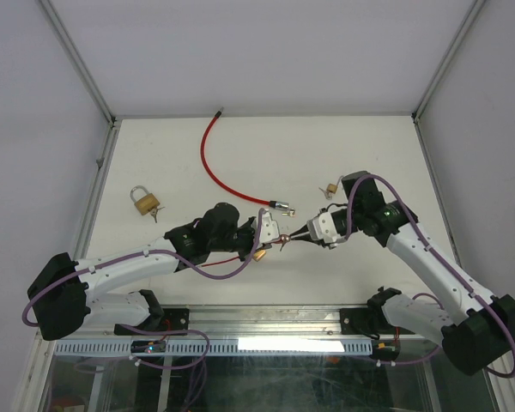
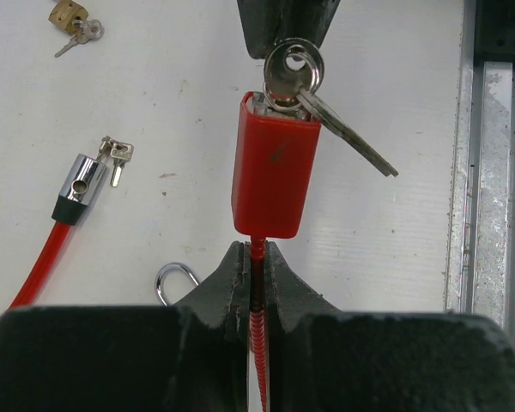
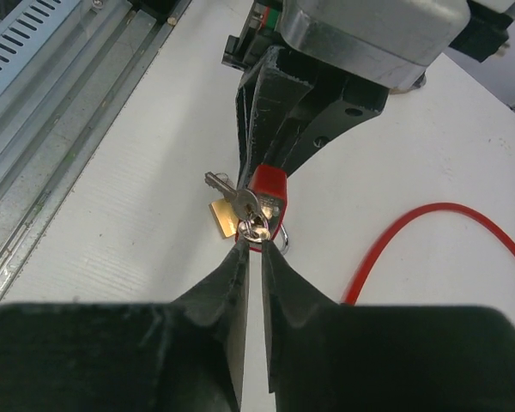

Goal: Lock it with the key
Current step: Lock the lock.

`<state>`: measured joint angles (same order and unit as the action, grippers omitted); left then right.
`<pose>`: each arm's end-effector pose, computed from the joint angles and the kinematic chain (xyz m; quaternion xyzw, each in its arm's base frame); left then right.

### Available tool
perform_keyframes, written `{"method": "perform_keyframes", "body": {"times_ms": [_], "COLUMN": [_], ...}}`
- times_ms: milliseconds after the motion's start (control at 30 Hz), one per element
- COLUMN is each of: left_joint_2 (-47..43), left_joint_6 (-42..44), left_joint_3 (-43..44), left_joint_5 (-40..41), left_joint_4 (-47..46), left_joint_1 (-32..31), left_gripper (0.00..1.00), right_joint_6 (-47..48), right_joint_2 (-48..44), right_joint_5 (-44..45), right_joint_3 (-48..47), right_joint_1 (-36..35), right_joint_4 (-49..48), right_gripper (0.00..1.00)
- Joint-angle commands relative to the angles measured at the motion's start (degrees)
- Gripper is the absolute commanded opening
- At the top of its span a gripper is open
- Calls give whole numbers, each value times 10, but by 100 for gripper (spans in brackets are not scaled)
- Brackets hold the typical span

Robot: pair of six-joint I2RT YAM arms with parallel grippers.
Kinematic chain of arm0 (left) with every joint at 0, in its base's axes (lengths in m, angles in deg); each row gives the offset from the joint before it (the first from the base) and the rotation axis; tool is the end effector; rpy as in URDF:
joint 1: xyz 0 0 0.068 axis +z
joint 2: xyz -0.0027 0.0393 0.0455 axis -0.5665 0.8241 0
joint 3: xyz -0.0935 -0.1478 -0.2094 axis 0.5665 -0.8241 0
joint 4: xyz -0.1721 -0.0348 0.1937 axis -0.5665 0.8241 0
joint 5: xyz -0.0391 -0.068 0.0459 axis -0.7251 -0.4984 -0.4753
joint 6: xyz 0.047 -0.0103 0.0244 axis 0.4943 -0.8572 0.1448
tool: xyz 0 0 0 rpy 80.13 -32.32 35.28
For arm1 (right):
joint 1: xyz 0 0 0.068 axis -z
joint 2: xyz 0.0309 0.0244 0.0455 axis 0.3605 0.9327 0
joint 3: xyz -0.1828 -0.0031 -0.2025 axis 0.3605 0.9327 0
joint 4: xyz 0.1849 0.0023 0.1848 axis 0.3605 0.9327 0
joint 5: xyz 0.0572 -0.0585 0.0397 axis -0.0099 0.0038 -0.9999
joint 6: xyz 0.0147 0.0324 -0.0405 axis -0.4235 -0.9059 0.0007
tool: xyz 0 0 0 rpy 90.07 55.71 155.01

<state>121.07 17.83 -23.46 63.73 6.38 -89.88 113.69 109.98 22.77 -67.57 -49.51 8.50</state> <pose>0.1385 -0.2187 0.2370 0.5961 0.6341 -0.2599 0.4184 0.1565 0.1206 0.2921 -0.7530 0.3300 0.3239 0.4682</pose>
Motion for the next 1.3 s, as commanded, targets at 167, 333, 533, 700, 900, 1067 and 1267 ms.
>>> {"method": "perform_keyframes", "body": {"times_ms": [167, 333, 533, 700, 900, 1067, 1267], "left_joint_2": [-13, -8, -3, 4, 5, 1, -5], "left_joint_6": [-12, -14, -16, -17, -18, -19, -20], "left_joint_3": [18, 22, 24, 29, 29, 28, 15], "left_joint_5": [-13, -21, -30, -35, -36, -35, -33], "left_joint_4": [-46, -49, -53, -54, -54, -54, -63], "left_joint_1": [5, 5, 4, 5, 4, 5, 5], "left_gripper": [0, 0, 0, 0, 0, 0, 0], "right_joint_6": [-16, -6, -10, -21, -27, -28, -26], "right_joint_2": [-41, -36, -36, -35, -35, -36, -34], "right_joint_5": [-6, -15, -7, -6, -5, -10, -19], "right_joint_3": [6, 18, 22, 26, 28, 31, 37], "right_joint_1": [2, 2, 1, -3, -4, -5, -5], "right_joint_4": [-28, -39, -53, -66, -70, -67, -65], "right_gripper": [38, 43, 42, 37, 31, 30, 27]}}
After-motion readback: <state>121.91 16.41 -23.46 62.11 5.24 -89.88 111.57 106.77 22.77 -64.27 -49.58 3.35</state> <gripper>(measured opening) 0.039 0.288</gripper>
